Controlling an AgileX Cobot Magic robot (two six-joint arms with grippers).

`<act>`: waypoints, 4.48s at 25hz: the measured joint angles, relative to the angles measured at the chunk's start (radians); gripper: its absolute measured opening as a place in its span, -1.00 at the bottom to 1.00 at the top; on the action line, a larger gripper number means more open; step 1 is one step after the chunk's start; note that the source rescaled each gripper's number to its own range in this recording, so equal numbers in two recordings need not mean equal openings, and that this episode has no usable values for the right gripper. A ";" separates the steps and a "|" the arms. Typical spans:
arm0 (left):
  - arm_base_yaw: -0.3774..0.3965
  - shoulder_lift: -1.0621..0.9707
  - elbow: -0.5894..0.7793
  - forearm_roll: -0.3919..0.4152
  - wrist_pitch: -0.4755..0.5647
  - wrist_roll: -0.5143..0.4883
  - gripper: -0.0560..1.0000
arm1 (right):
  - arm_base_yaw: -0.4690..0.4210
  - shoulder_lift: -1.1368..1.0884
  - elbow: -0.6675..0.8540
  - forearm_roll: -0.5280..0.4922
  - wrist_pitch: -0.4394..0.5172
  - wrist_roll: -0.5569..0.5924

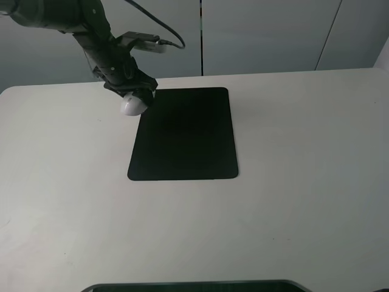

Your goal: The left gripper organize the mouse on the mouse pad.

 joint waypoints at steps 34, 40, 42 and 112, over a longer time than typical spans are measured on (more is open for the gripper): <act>-0.166 0.162 -0.162 0.009 0.067 -0.155 -0.89 | 0.000 0.000 0.000 0.000 0.000 0.000; -0.166 0.162 -0.162 0.035 0.058 -0.356 -0.89 | 0.000 0.000 0.000 0.000 0.000 0.000; -0.166 0.162 -0.162 0.035 0.054 -0.376 -0.89 | 0.000 0.000 0.000 0.000 0.000 0.000; -0.189 -0.195 -0.398 0.217 0.430 -0.258 0.96 | 0.000 0.000 0.000 0.000 0.000 0.000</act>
